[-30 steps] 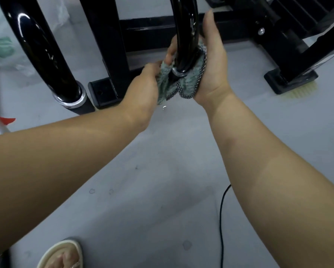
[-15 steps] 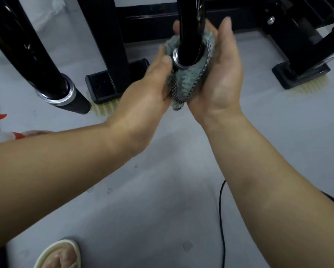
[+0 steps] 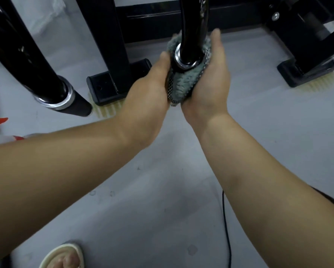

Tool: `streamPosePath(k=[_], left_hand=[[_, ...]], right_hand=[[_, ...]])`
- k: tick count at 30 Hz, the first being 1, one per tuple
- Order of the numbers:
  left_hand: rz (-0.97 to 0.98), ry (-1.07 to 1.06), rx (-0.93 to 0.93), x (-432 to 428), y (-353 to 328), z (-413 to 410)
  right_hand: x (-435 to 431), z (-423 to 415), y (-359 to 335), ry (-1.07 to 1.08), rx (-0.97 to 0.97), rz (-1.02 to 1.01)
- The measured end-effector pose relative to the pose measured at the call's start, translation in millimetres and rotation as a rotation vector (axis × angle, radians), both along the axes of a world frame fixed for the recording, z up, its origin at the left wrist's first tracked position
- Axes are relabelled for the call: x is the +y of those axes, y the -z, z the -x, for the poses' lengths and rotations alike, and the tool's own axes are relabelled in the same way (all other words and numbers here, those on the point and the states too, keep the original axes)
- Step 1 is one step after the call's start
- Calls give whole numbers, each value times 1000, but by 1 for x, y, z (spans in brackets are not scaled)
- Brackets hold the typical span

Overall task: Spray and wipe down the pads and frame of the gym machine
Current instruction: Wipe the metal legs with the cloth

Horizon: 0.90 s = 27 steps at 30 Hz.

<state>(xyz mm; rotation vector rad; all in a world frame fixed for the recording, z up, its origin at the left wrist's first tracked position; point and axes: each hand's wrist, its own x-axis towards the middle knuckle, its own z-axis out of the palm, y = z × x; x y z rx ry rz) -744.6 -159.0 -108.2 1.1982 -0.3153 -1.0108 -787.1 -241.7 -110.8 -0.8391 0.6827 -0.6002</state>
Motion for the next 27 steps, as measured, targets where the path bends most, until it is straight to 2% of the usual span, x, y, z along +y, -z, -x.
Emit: streamPosePath(k=[2, 4, 7, 11, 13, 17, 19, 22, 24, 27], left_hand=[[4, 39, -108, 5, 3, 1], [-94, 64, -114, 4, 7, -6], [-204, 80, 74, -7, 13, -15], [-174, 20, 164, -13, 13, -10], [-108, -3, 174, -9, 9, -3], [50, -12, 59, 2, -4, 1], [60, -104, 73, 4, -7, 0], [-131, -247, 147, -3, -3, -11], [-296, -181, 207, -8, 4, -18], [-365, -108, 196, -12, 7, -20]], right_hand=[[2, 4, 2, 28, 21, 121], [5, -2, 8, 37, 70, 130], [-2, -16, 29, 16, 202, 18], [-6, -24, 39, -31, 291, -81], [-6, -18, 33, -37, 204, -126], [-9, -3, 18, -86, -71, -142], [-5, -3, 16, -90, -83, -99], [-5, -14, 22, -69, 5, -70], [-10, -20, 24, -104, 32, -75], [-23, -23, 14, -170, 89, -53]])
